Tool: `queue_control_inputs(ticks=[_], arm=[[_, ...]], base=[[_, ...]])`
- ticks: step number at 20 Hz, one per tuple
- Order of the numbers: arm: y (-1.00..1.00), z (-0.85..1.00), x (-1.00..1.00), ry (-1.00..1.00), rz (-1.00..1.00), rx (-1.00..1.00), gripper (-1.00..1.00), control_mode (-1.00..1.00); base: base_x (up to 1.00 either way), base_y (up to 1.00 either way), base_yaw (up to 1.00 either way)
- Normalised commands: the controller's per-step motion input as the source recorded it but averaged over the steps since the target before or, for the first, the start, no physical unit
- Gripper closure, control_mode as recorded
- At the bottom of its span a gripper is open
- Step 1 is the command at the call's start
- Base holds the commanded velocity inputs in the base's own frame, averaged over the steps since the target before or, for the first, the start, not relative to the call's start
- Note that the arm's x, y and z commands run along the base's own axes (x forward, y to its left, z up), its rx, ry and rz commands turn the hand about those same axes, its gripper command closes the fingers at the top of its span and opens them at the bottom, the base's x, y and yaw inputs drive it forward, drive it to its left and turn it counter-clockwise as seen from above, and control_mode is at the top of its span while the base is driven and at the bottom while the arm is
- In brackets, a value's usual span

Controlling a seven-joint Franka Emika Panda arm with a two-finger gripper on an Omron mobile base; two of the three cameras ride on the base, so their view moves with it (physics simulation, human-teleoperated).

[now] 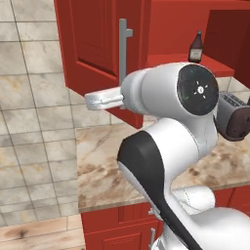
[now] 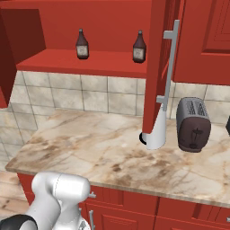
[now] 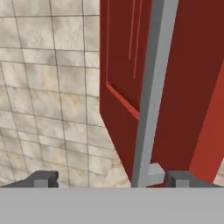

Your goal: Move the ketchup and ketchup from the cabinet to the dining counter.

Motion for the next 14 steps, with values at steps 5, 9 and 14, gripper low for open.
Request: queue_control_inputs(ticks=[5, 9, 14], arm=[[-0.19, 0.05, -0.36, -0.05, -0.08, 0.22, -1.00, -1.00], [-0.46, 0.09, -0.05, 0.10, -0.07, 0.43, -1.00, -1.00], [-0.33, 0.19, -0.02, 0.14, -0.01, 0.47, -1.00, -1.00]], base=[[0.00, 0.00, 0.00], [0.00, 0.00, 0.00], [0.00, 0.00, 0.00]])
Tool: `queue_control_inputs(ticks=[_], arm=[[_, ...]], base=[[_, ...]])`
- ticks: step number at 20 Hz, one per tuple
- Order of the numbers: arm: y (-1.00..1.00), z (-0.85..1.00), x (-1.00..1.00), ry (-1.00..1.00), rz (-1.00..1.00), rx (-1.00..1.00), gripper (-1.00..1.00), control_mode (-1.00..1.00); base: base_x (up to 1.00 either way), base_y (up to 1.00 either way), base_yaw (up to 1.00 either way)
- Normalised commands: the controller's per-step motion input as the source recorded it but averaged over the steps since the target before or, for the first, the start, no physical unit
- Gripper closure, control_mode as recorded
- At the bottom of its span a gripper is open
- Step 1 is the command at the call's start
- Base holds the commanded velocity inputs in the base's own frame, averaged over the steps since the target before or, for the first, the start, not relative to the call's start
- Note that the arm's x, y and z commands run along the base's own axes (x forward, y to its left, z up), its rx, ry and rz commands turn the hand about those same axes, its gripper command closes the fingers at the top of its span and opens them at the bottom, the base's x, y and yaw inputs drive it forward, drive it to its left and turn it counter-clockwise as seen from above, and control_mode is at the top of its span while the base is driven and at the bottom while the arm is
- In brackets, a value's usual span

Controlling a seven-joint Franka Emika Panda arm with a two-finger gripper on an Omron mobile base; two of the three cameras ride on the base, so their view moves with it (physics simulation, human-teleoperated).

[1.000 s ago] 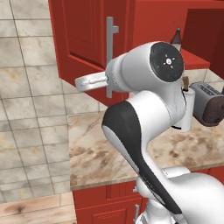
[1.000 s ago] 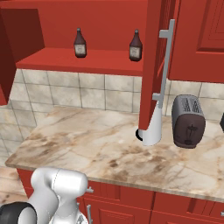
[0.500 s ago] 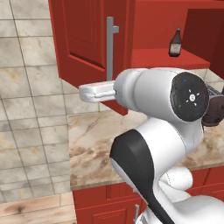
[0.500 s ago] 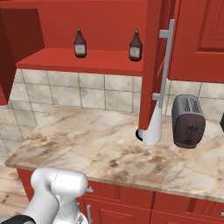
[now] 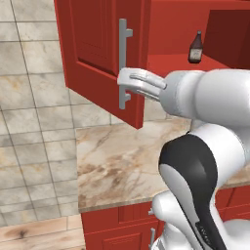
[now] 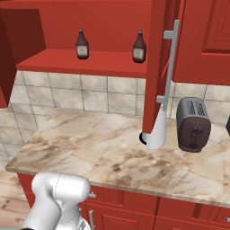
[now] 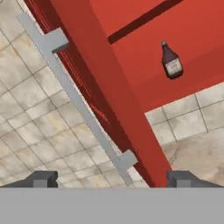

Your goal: Move the ketchup and ketchup from the cabinet to the dining counter.

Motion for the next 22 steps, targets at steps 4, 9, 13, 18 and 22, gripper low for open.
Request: queue_control_inputs(ticks=[4, 9, 13, 18, 22], arm=[[-0.40, 0.19, -0.01, 0.12, 0.00, 0.48, -1.00, -1.00], [-0.38, 0.03, -0.03, 0.06, 0.02, 0.37, -1.00, -1.00], [-0.28, 0.00, 0.00, 0.00, 0.00, 0.21, -1.00, -1.00], [-0.24, 0.00, 0.32, 0.19, -0.02, 0.19, -1.00, -1.00], [-0.15, 0.00, 0.39, 0.26, -0.02, 0.13, -1.00, -1.00]], base=[[0.00, 0.00, 0.00], [0.00, 0.00, 0.00], [0.00, 0.00, 0.00], [0.00, 0.00, 0.00], [0.00, 0.00, 0.00]])
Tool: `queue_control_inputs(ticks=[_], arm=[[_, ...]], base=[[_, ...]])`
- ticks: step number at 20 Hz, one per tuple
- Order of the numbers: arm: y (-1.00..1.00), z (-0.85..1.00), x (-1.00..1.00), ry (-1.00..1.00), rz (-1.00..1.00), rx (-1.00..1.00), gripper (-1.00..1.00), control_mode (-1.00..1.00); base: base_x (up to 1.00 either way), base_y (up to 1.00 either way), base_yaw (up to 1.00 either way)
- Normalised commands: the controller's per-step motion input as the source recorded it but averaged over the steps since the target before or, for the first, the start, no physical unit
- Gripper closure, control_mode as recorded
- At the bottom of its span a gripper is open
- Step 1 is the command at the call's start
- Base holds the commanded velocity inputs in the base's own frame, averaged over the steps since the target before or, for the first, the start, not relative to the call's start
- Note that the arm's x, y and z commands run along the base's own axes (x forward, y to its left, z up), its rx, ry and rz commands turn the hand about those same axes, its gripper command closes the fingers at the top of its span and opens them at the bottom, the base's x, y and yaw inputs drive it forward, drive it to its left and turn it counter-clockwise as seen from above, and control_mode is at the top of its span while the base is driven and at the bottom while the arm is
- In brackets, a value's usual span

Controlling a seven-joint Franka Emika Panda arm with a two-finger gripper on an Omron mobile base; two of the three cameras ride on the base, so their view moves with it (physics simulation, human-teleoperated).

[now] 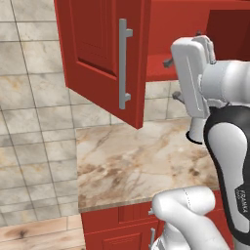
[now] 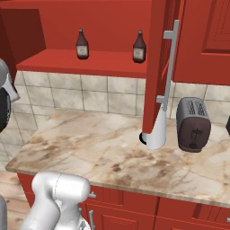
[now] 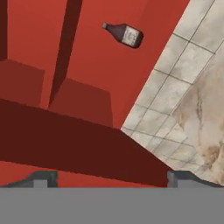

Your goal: Move the ketchup and ketchup from the cabinet to the dining counter.

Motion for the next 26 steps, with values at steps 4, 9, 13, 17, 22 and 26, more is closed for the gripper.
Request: queue_control_inputs(ticks=[4, 9, 13, 17, 22, 26], arm=[[-0.09, 0.00, 0.42, 0.30, -0.03, 0.07, -1.00, -1.00], [0.12, -0.19, 0.47, 0.20, 0.00, 0.00, -1.00, -1.00], [0.30, -0.28, 0.43, 0.10, 0.00, 0.00, -1.00, -1.00], [0.33, -0.24, 0.31, 0.01, 0.04, 0.00, -1.00, -1.00], [0.49, -0.24, 0.03, -0.01, 0.13, 0.00, -1.00, -1.00], [0.53, -0.18, 0.00, 0.00, 0.21, 0.00, -1.00, -1.00]], base=[[0.00, 0.00, 0.00], [0.00, 0.00, 0.00], [0.00, 0.00, 0.00], [0.00, 0.00, 0.00], [0.00, 0.00, 0.00], [0.00, 0.00, 0.00]])
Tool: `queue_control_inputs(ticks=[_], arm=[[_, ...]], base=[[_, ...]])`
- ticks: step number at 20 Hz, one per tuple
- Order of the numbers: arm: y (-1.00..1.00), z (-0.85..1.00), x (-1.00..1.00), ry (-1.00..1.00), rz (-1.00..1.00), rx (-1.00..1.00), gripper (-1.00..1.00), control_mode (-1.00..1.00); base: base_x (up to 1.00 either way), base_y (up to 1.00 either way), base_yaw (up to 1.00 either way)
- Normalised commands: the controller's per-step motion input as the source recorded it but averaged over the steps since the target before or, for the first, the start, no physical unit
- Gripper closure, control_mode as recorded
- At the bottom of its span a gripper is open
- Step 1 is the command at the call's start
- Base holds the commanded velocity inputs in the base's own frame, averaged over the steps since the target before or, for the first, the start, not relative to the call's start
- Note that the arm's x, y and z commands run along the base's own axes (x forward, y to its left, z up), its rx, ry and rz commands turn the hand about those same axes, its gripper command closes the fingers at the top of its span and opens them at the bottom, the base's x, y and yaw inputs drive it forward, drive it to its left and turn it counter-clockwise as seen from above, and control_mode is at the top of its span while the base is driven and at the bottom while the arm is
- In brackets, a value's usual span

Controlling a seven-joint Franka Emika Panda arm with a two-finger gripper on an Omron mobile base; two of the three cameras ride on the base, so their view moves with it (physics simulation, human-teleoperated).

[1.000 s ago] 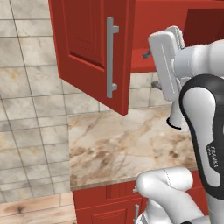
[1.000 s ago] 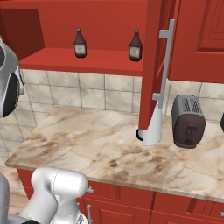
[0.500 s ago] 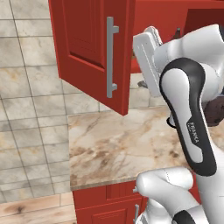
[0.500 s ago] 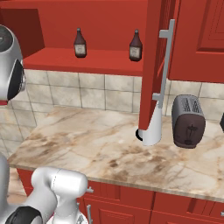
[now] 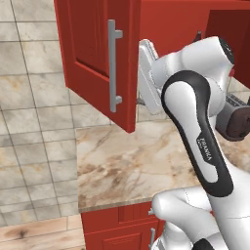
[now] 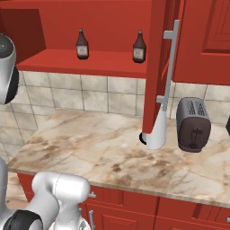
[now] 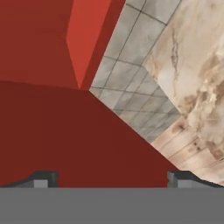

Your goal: Move the ketchup and ketchup from the cabinet to the dining counter.

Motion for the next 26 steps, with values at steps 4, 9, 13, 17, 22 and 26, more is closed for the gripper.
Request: queue_control_inputs(ticks=[4, 9, 13, 17, 22, 26], arm=[[0.52, -0.11, 0.00, 0.00, 0.22, 0.01, -1.00, -1.00], [0.60, -0.11, 0.07, 0.00, 0.16, 0.00, -1.00, -1.00], [0.59, -0.10, 0.19, -0.01, 0.04, 0.00, -1.00, -1.00], [0.50, -0.12, 0.07, -0.06, 0.00, -0.01, -1.00, -1.00], [0.34, -0.20, 0.07, -0.09, -0.01, -0.02, -1.00, -1.00], [-0.19, -0.13, 0.06, -0.02, -0.08, -0.04, -1.00, -1.00]], base=[[0.00, 0.00, 0.00], [0.00, 0.00, 0.00], [0.00, 0.00, 0.00], [0.00, 0.00, 0.00], [0.00, 0.00, 0.00], [0.00, 0.00, 0.00]])
